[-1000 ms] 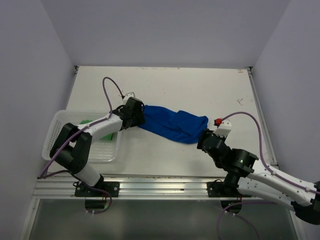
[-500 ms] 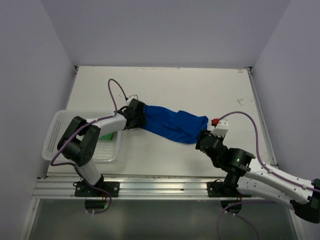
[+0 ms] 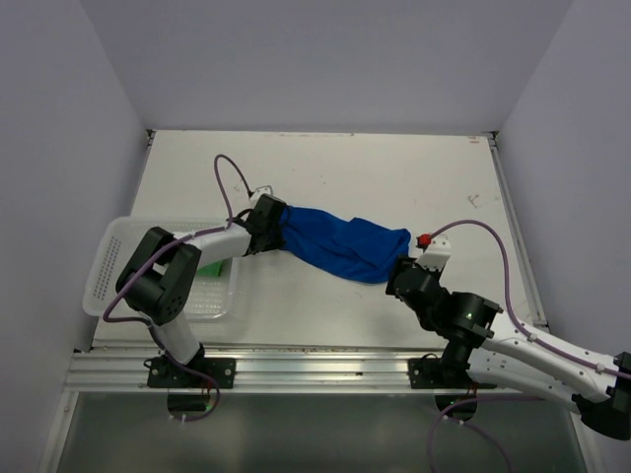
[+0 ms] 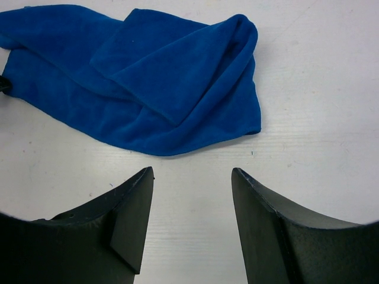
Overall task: Roll the towels
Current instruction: Flatten the towel
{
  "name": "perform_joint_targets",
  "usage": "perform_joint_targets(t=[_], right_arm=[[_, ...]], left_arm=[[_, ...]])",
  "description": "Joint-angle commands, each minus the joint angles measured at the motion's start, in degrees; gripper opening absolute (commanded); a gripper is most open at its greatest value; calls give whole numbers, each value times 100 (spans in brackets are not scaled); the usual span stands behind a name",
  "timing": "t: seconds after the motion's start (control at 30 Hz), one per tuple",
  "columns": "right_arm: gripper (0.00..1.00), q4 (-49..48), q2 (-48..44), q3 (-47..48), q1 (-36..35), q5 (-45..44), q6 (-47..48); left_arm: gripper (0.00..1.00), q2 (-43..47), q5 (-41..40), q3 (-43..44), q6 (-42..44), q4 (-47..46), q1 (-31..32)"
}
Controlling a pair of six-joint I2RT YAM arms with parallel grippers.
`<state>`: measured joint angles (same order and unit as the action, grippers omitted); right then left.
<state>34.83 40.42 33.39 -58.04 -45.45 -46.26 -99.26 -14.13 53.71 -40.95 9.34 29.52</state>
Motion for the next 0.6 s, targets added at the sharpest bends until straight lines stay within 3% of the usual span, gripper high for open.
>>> perform_joint_targets(t=[0.0,0.03,0.1,0.33,0.57], right_arm=[[59,-108,-44,10,21,-131,-58],[59,-91,-43,19,30,-131,-67],[59,-99,-43,19,30,-122,-76],[59,-11,140,54,30,-60,-146],[57,200,519,221,459,369,-550]], left_arm=[[16,-146,-98,-19,78,-21,-43],[6,-129,-116,-19,78,-3,-43],[0,-67,-169,-19,87,58,-43],[0,600,-274,25,236,252,-43],[0,2048,-415,-10,377,612,-43]])
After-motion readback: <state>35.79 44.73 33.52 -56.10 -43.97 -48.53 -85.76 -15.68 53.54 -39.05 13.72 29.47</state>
